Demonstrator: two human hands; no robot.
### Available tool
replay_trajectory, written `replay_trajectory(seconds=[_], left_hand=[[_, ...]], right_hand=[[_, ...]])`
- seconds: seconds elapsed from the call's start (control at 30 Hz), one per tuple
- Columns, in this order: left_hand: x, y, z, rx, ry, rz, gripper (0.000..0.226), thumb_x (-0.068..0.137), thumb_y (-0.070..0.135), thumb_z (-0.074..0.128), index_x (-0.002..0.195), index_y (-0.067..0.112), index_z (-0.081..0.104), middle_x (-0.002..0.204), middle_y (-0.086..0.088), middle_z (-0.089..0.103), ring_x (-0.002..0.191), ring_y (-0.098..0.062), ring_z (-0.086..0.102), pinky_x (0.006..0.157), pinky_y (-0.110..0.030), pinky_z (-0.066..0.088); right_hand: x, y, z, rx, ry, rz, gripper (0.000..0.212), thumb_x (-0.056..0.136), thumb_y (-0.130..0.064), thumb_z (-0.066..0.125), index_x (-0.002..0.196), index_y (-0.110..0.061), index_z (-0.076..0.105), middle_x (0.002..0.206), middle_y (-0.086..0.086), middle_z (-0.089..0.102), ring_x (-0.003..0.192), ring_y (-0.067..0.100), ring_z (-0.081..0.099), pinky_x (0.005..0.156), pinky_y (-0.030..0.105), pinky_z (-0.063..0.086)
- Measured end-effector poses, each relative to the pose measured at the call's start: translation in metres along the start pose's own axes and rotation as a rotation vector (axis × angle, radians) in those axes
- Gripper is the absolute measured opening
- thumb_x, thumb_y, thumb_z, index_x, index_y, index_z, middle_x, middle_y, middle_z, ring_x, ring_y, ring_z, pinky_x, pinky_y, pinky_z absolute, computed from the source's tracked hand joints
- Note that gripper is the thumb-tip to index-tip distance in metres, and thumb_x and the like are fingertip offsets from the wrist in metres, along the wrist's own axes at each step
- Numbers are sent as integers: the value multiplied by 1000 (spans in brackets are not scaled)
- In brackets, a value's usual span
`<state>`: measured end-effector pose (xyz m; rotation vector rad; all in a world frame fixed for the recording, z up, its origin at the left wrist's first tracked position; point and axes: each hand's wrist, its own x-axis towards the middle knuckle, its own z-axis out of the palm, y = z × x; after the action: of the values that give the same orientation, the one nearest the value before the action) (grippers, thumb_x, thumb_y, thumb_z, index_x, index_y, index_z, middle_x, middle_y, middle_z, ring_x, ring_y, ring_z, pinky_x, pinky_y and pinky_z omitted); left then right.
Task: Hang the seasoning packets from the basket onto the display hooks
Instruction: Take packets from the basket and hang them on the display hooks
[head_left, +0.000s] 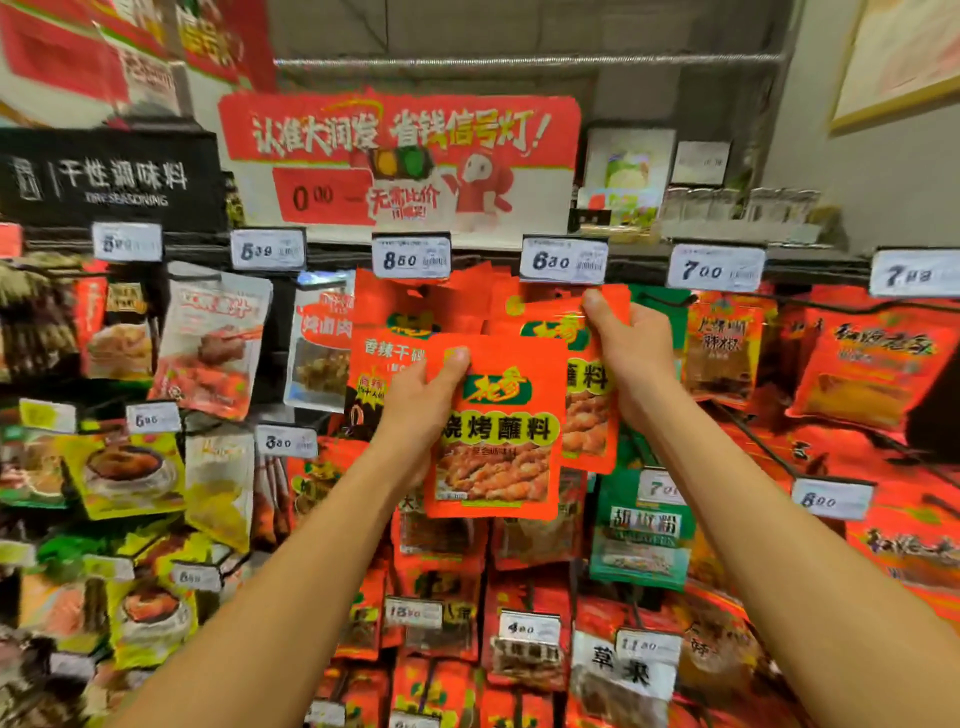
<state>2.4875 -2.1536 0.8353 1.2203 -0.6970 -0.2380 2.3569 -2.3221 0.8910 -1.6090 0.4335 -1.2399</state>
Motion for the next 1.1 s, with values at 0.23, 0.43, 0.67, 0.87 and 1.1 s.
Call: replay_trajectory(seconds=[0.23,0.43,0.67,0.87,1.1], left_hand=[[12,5,20,14,-23,38,20,98,38,63,94,21,74,87,8,79,80,-7,75,65,-21,56],[20,8,30,17,-38,1,23,97,40,63,91,20,74,87,2,79,80,-14,75,72,-31,56],[29,18,67,-12,-17,-36,23,92,40,69,85,19,72,83,1,79,81,-19,76,74,-35,60],[37,24,86,-68,89,-92,30,91,40,70,89,11,73,85,-11,78,84,-31,76,77,-47,63],[42,30,92,77,237,-123,38,89,50,70,71,17,61,82,-15,72,83,-34,71,77,-46,57]], right_hand=[[16,3,7,-62,55,71,33,85,-34,71,59,-18,58,66,9,61,65,19,54,61,35,36],[24,8,4,-170,34,66,44,92,-41,68,55,-18,60,49,-12,59,57,17,54,56,32,36],[23,15,-15,75,-53,169,45,95,-54,60,66,-22,72,58,-12,69,49,5,64,49,19,47],[26,16,-11,-77,-80,135,37,93,-50,65,87,-15,75,77,1,78,71,19,76,66,35,61],[29,14,-4,-241,14,111,44,94,-53,60,80,-13,73,72,0,75,71,21,72,67,39,53]])
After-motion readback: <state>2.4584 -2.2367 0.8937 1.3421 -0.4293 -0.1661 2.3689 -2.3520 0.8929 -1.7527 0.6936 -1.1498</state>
